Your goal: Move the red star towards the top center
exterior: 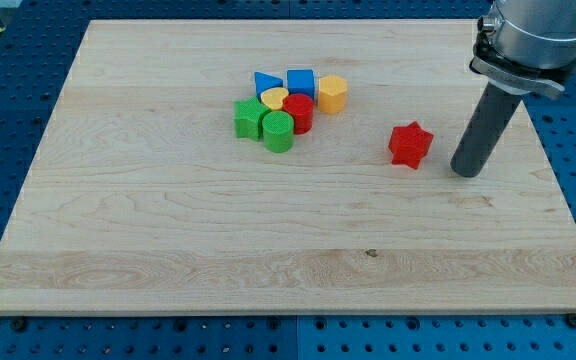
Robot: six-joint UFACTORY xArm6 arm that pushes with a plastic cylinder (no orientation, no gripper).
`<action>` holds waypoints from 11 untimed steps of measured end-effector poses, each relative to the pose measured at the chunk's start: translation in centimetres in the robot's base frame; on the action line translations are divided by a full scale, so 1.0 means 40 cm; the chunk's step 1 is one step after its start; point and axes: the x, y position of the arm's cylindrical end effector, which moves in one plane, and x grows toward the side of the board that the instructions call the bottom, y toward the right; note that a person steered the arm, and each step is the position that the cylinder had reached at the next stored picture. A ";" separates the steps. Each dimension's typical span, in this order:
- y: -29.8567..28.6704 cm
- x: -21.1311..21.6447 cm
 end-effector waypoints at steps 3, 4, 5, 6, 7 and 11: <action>-0.106 -0.001; -0.108 0.011; -0.137 -0.012; -0.161 -0.024; -0.184 -0.051; -0.230 -0.326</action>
